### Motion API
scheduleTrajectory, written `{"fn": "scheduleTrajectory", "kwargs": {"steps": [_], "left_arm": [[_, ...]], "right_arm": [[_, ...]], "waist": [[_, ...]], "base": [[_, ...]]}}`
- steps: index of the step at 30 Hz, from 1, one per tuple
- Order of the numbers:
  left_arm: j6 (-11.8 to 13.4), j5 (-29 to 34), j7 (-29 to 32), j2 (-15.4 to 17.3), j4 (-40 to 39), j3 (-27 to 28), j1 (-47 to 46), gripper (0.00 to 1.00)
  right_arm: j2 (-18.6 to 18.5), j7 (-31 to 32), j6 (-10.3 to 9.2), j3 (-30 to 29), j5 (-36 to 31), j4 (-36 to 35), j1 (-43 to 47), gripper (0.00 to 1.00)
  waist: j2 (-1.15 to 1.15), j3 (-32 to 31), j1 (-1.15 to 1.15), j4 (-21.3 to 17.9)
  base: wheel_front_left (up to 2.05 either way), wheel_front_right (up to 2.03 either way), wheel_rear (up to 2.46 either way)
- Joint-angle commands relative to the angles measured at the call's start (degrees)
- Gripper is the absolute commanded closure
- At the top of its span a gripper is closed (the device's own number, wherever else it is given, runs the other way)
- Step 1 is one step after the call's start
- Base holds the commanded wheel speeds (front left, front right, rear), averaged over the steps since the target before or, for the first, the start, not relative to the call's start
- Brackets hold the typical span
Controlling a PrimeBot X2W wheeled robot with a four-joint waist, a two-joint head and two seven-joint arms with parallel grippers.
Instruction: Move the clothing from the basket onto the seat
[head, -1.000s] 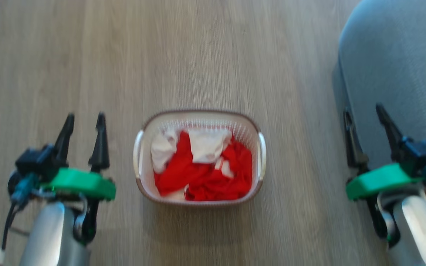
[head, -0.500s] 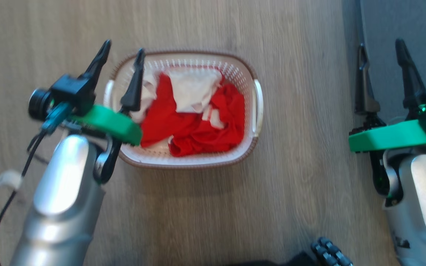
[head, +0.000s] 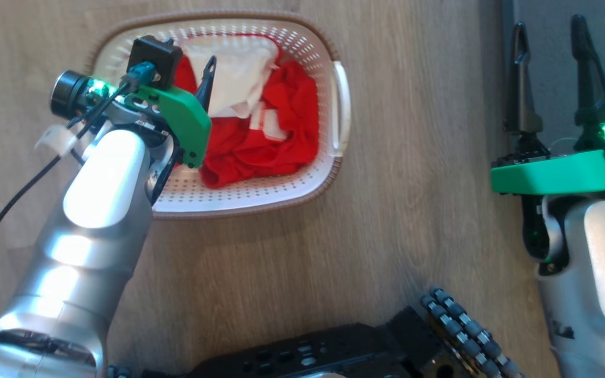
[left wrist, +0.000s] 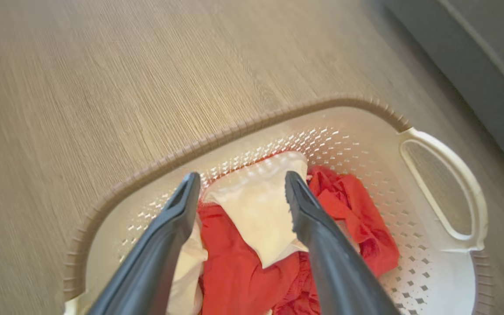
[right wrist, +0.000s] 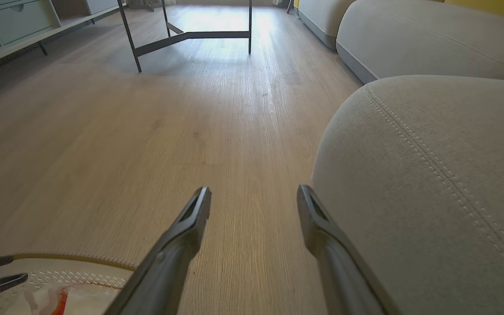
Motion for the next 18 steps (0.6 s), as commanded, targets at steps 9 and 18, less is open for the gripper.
{"fn": "scheduleTrajectory", "kwargs": {"steps": [9, 18], "left_arm": [[2.73, 1.43, 5.37, 1.12, 8.37, 0.09, -5.26, 0.0], [3.06, 0.51, 6.45, 1.8, 14.09, 0.41, -8.93, 0.0]], "right_arm": [[2.09, -0.28, 0.4, 1.37, 0.14, -3.04, 1.1, 0.0], [3.17, -0.28, 0.4, 1.25, 0.6, -4.0, 3.05, 0.0]], "waist": [[0.0, 4.11, -0.01, -4.23], [0.0, 7.21, -0.01, -6.62]], "base": [[0.0, 0.0, 0.0], [0.0, 0.0, 0.0]]}}
